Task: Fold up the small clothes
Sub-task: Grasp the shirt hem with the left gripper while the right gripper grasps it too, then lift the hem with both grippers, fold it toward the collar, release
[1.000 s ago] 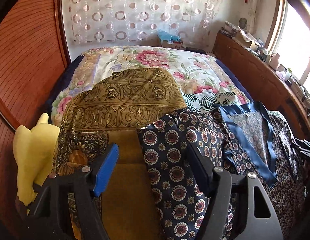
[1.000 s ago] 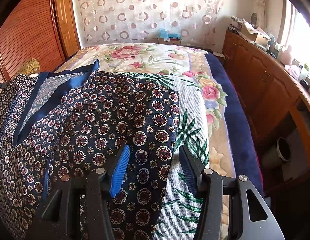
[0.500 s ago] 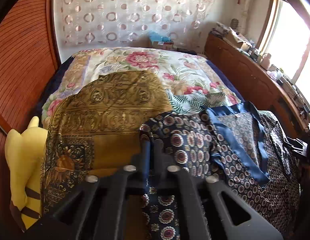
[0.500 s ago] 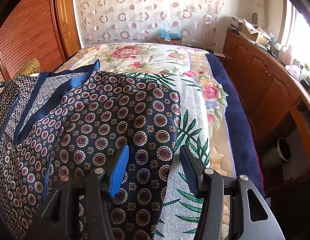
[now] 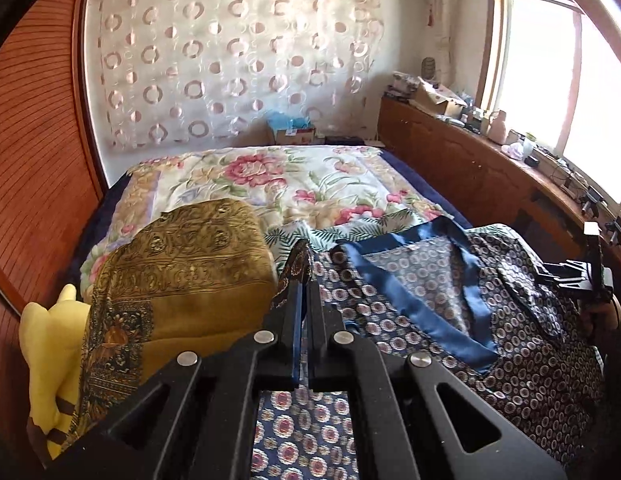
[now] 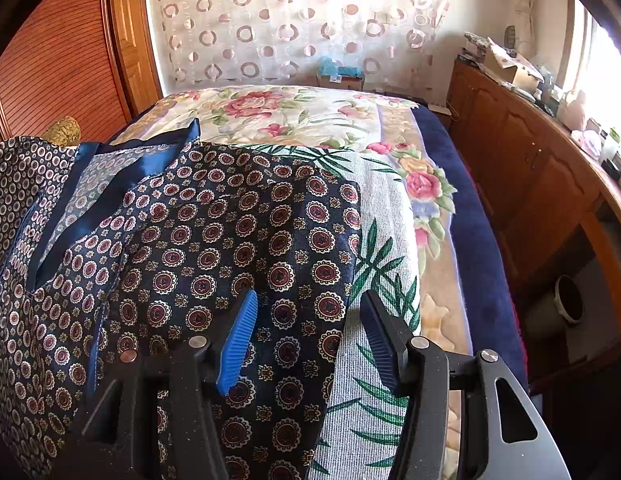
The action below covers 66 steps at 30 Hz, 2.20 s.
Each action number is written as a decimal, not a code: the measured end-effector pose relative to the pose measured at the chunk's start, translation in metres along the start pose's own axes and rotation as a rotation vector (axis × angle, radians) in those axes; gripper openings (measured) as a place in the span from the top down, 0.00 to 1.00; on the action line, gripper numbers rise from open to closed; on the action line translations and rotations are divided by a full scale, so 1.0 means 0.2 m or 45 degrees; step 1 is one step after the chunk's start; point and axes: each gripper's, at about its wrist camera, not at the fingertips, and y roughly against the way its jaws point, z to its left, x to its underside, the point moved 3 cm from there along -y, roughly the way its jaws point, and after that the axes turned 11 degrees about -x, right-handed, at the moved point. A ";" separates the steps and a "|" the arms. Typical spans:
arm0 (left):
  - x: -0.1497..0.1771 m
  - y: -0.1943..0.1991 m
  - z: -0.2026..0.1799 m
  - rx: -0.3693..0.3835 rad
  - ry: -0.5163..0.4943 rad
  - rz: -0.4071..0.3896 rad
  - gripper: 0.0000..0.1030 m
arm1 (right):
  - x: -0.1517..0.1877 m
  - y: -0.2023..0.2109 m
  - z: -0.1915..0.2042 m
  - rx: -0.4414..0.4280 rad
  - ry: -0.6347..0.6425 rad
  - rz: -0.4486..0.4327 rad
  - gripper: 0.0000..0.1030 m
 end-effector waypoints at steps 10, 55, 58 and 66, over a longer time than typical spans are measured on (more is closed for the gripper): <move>0.09 0.05 -0.07 0.040 0.012 -0.005 0.98 | -0.15 -0.09 -0.07 -0.048 0.023 0.091 0.46; 0.85 0.81 0.20 -0.117 0.277 -0.140 0.98 | 0.67 0.79 0.21 -0.096 0.026 -0.251 0.98; 0.90 0.86 0.23 -0.139 0.286 -0.129 0.98 | 0.77 0.86 0.22 -0.091 0.026 -0.212 0.98; 0.95 0.89 0.23 -0.208 0.264 -0.105 0.98 | 0.83 0.90 0.27 -0.041 0.017 -0.086 0.98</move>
